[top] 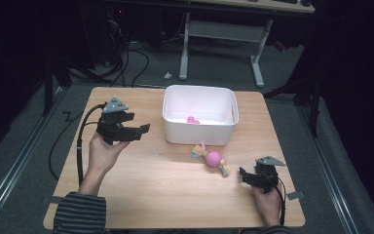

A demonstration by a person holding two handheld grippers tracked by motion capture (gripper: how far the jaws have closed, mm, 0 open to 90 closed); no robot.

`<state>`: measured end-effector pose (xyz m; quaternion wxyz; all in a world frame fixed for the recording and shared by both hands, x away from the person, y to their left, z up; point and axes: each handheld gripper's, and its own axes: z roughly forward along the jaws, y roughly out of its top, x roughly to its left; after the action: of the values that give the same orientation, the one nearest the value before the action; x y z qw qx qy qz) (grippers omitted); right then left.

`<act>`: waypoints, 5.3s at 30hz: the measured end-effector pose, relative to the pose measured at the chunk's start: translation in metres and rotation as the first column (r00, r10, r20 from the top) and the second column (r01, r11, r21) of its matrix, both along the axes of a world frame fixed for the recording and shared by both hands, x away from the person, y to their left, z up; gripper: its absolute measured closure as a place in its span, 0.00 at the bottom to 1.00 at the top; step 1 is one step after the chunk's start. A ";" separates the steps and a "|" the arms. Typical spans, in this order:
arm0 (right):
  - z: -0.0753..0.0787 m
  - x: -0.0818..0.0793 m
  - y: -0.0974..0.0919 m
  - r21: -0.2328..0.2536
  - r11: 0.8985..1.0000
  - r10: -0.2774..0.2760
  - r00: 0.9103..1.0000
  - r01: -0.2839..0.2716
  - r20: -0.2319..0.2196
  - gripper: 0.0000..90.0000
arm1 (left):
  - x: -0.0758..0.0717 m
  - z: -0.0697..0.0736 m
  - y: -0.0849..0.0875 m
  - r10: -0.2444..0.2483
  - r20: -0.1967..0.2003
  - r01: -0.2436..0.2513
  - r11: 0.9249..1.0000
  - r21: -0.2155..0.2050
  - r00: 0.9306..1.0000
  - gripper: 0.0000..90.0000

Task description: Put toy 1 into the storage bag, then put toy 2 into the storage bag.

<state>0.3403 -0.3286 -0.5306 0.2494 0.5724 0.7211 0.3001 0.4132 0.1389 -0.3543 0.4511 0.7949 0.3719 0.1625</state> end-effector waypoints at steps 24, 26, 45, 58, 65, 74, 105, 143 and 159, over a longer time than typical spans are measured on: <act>0.000 0.000 0.000 0.000 1.000 0.000 1.000 0.000 0.000 0.28 | -0.018 -0.051 0.011 -0.003 -0.091 -0.002 0.998 -0.055 0.996 0.33; 0.000 0.000 0.000 0.000 1.000 0.000 1.000 0.000 0.000 0.28 | -0.019 -0.057 0.011 0.002 -0.097 -0.008 0.998 -0.057 0.995 0.33; 0.000 0.000 0.000 -0.001 1.000 0.001 1.000 -0.001 0.000 0.28 | -0.022 -0.106 0.002 0.024 -0.165 -0.029 0.999 -0.026 0.986 0.33; 0.000 0.000 0.000 0.000 1.000 0.000 1.000 0.000 0.000 0.28 | -0.022 -0.140 -0.014 0.080 -0.147 -0.069 0.995 0.073 0.986 0.32; 0.000 0.000 0.000 -0.001 1.000 0.001 1.000 -0.001 0.000 0.28 | -0.021 -0.150 -0.024 0.095 -0.112 -0.082 0.990 0.114 0.989 0.32; 0.000 0.000 0.000 -0.002 1.000 0.001 1.000 -0.001 0.001 0.28 | -0.017 -0.161 -0.033 0.110 -0.091 -0.096 0.984 0.152 0.990 0.32; 0.003 0.000 -0.002 -0.003 0.999 0.045 0.999 -0.046 -0.027 0.30 | -0.011 -0.181 -0.040 0.106 -0.080 -0.093 0.983 0.157 0.991 0.27; 0.069 0.012 0.057 -0.019 0.930 0.364 0.927 -0.367 -0.088 0.36 | -0.010 -0.181 -0.040 0.118 -0.086 -0.103 0.982 0.161 0.989 0.22; 0.073 0.040 0.082 -0.073 0.896 0.423 0.893 -0.437 -0.152 0.35 | -0.010 -0.182 -0.040 0.119 -0.086 -0.104 0.982 0.159 0.989 0.22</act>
<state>0.3805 -0.2470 -0.4572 0.1582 0.4033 0.8597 0.2707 0.4032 0.0991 -0.5359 0.3603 0.8121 0.4231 0.1779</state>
